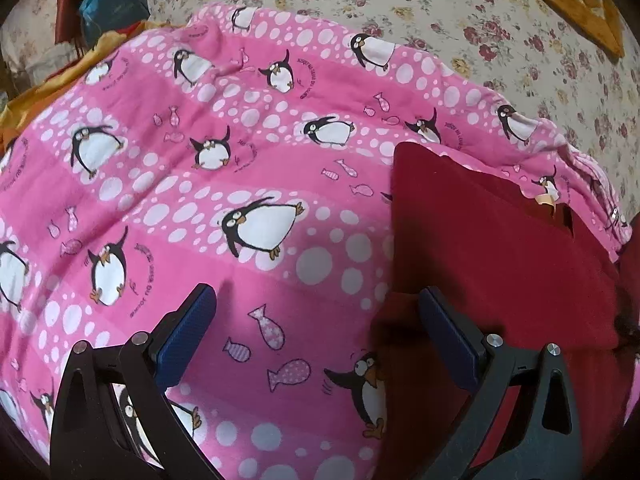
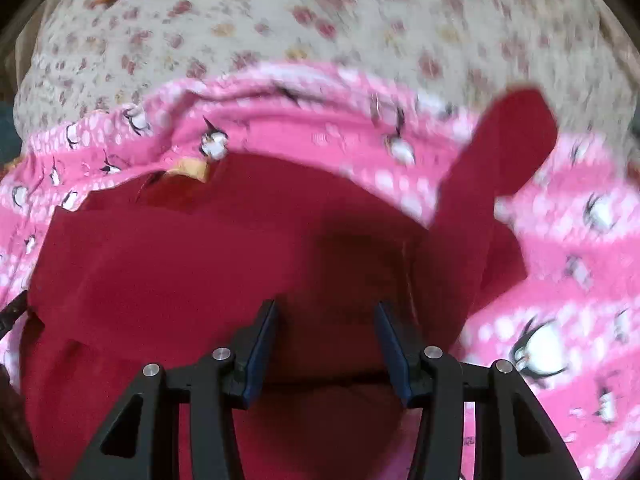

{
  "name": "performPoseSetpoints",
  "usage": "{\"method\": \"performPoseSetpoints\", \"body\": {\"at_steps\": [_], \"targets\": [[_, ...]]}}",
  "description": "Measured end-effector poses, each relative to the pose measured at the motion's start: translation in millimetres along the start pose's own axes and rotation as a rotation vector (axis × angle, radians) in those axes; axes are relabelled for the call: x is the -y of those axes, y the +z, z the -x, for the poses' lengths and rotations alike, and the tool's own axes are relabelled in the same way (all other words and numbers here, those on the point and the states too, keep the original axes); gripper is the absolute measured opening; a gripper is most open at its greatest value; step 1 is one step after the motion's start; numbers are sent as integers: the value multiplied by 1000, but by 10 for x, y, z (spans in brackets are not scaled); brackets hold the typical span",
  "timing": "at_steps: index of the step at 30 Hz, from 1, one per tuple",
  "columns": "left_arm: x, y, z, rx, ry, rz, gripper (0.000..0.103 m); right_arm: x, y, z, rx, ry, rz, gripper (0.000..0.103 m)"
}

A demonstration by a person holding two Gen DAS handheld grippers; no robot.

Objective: Fold small clothes

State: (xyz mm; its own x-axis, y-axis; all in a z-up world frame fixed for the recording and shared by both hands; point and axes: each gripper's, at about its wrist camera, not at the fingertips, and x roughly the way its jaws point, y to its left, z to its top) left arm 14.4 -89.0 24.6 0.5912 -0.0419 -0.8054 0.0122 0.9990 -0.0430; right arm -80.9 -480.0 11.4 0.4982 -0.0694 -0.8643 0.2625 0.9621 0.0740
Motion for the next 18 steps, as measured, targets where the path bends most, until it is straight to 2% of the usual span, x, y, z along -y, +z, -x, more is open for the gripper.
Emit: {"method": "performPoseSetpoints", "body": {"at_steps": [5,12,15,18], "targets": [[22,30,91,27,3,-8,101,-120,-73,215,58,19,37,49],[138,45,287,78,-37,-37,101,-221,-183,339,63,64,46,49],[179,37,323,88,-49,-53,101,-221,-243,305,49,63,40,49],[193,33,319,85,-48,-59,101,-229,-316,423,73,85,37,49]]}}
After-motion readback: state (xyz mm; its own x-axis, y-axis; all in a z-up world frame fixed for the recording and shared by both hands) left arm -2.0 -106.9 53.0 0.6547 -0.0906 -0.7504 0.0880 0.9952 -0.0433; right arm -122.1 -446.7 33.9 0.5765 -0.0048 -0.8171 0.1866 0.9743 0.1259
